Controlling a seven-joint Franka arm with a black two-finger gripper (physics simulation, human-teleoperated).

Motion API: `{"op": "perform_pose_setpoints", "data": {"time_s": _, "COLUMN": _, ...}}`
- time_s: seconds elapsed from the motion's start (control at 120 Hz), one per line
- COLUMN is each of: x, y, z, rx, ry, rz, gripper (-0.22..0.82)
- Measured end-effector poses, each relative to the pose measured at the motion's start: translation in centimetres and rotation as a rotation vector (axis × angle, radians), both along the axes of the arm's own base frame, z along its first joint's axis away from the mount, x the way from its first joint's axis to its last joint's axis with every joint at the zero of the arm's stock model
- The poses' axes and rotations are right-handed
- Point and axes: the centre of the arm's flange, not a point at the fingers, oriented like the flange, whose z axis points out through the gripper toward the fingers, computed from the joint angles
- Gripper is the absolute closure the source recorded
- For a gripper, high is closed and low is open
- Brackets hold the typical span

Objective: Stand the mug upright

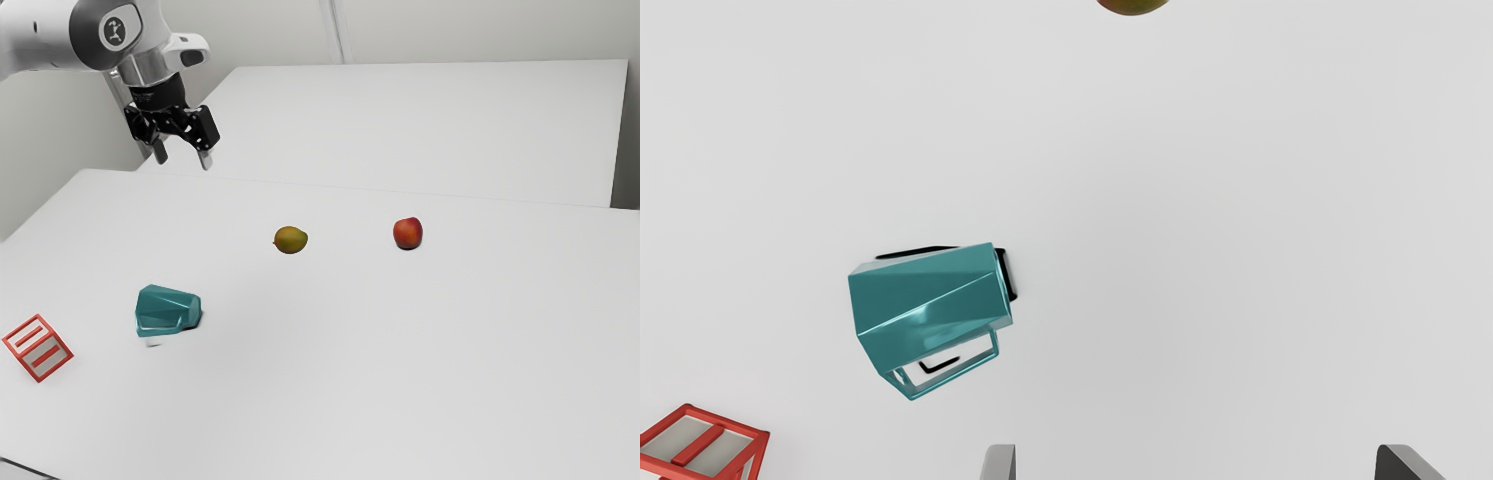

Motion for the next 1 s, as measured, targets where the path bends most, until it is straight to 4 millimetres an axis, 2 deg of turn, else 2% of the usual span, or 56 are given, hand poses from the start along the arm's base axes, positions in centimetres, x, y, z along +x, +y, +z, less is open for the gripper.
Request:
{"op": "perform_pose_setpoints", "data": {"time_s": 0.142, "x": -0.1, "y": -0.1, "z": 0.2, "rx": 0.0, "ry": -0.003, "rz": 0.0, "gripper": 0.02}}
{"op": "perform_pose_setpoints", "data": {"time_s": 0.342, "x": -1.9, "y": -0.3, "z": 1.1, "rx": 0.0, "ry": -0.009, "rz": -0.002, "gripper": 0.02}}
{"op": "perform_pose_setpoints", "data": {"time_s": 0.417, "x": -2.6, "y": 0.3, "z": 1.5, "rx": -0.001, "ry": -0.01, "rz": 0.009, "gripper": 0.02}}
{"op": "perform_pose_setpoints", "data": {"time_s": 0.775, "x": -4.4, "y": 11.2, "z": 0.7, "rx": -0.055, "ry": 0.008, "rz": 0.188, "gripper": 0.02}}
{"op": "perform_pose_setpoints", "data": {"time_s": 0.933, "x": -5.8, "y": 16.7, "z": -0.5, "rx": -0.171, "ry": -0.001, "rz": 0.252, "gripper": 0.02}}
{"op": "perform_pose_setpoints", "data": {"time_s": 1.0, "x": -6.3, "y": 18.3, "z": -1.6, "rx": -0.217, "ry": -0.006, "rz": 0.263, "gripper": 0.02}}
